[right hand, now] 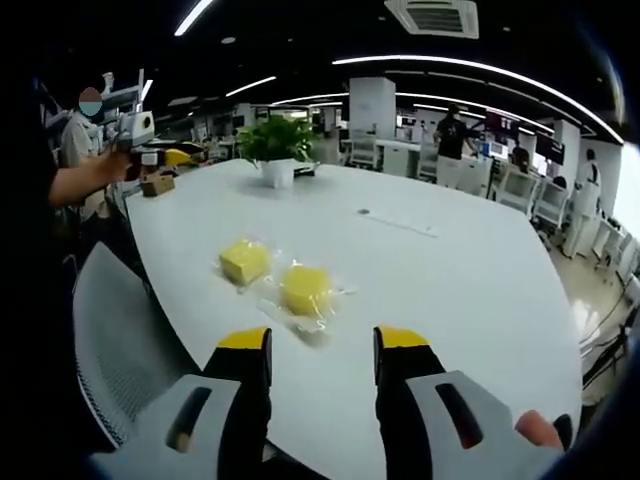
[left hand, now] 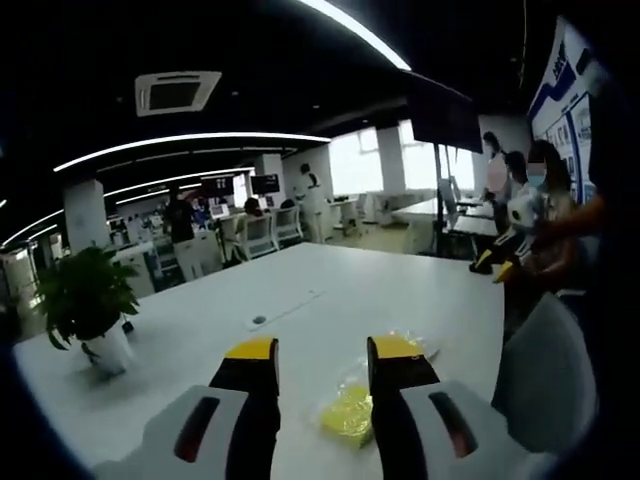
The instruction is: Compare the silicone blocks by pressing each to a similar depth, holding the contact briefly, and releasing to observe deformation and rebound differences across the visible hardness samples.
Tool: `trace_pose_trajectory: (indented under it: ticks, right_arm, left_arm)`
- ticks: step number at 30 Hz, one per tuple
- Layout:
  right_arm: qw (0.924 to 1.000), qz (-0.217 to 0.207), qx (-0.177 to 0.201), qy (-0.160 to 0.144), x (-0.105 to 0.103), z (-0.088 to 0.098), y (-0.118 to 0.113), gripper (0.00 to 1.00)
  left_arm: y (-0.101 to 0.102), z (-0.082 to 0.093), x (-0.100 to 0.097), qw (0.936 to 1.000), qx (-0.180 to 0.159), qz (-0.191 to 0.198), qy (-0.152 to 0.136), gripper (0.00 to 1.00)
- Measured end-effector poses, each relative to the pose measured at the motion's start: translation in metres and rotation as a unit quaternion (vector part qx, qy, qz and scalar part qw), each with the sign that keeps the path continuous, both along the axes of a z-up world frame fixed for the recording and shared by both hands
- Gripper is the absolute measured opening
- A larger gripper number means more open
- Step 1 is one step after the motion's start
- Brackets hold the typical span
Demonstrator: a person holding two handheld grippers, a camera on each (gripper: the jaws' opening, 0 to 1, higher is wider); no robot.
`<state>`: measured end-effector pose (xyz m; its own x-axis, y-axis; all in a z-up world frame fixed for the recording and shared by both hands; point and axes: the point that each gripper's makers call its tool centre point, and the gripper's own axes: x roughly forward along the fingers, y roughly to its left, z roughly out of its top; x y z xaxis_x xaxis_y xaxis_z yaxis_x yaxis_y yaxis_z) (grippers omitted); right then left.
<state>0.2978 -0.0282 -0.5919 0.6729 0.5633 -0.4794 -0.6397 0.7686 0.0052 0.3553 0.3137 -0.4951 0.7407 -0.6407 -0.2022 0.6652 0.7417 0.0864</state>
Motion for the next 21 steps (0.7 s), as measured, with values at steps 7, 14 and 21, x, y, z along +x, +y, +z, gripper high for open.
trace_pose_trajectory:
  ticks: [7, 14, 21]
  right_arm:
    - [0.9999, -0.010, 0.002, -0.012, 0.000, 0.008, -0.006, 0.41]
    - [0.9998, -0.015, 0.002, -0.015, -0.001, 0.008, -0.010, 0.40]
    - [0.9997, -0.013, 0.003, -0.021, -0.004, 0.010, -0.008, 0.40]
  left_arm:
    - [0.004, -0.012, -0.016, 0.9998, 0.005, 0.005, 0.017, 0.37]
    - [0.013, -0.025, -0.029, 0.9991, 0.016, 0.024, 0.030, 0.48]
    - [0.020, -0.024, -0.041, 0.9989, 0.016, 0.035, 0.027, 0.47]
